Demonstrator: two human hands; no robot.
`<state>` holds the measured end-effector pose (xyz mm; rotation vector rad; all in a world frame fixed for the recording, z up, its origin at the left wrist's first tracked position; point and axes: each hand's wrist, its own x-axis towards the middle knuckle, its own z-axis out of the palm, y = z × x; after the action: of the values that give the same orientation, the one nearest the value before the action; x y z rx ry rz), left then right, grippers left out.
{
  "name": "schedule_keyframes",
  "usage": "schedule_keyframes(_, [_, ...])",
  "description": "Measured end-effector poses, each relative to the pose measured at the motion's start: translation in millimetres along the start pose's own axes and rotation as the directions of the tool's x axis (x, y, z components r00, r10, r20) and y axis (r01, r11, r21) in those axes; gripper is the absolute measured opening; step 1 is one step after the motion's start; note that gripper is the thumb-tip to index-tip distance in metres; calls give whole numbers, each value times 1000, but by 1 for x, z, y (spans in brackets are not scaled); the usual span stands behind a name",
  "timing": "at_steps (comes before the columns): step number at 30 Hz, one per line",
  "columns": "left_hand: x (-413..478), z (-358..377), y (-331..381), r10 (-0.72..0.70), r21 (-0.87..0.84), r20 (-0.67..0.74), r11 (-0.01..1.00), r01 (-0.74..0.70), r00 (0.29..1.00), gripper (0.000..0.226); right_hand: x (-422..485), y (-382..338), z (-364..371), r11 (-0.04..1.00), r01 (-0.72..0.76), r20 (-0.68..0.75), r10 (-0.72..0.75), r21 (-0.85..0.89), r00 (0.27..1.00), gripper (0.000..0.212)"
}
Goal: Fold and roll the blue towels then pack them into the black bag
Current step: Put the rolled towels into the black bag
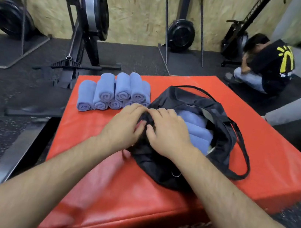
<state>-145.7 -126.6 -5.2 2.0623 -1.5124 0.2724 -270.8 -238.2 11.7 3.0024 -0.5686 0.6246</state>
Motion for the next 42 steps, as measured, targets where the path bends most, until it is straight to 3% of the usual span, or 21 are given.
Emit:
schedule_keyframes(10, [2,-44,-103,-294,126,-91,944,304,951,47,109,-75,44,994,110,25,-110,10,994,41])
schedule_keyframes(16, [12,-46,-155,-462,160,-54,871,464,885,43,177,-110,94,999,50,105,-48,-12,993,30])
schedule_keyframes(20, [15,-42,-170,-496,117,-27,861,496,868,40,207,-126,123,996,-88,130,90,-24,987,30])
schedule_keyframes(25, [22,-42,-173,-591,-75,26,803,591,806,38,215,-130,129,990,-140,112,139,6,984,27])
schedule_keyframes(29, [28,-48,-156,-674,-391,112,646,655,731,37,178,-125,99,992,-93,28,91,84,995,32])
schedule_keyframes(34, [27,-45,-125,-690,-574,146,525,629,709,47,124,-105,56,975,-81,-59,95,206,994,37])
schedule_keyframes(37, [20,-44,-94,-656,-721,197,406,561,729,52,96,-91,36,970,-58,-49,72,237,996,37])
schedule_keyframes(40, [7,-42,-72,-590,-756,203,413,508,782,49,65,-68,20,967,27,66,-46,254,997,40])
schedule_keyframes(42, [-4,-43,-62,-526,-714,220,487,503,821,56,46,-47,7,967,115,80,-136,228,987,38])
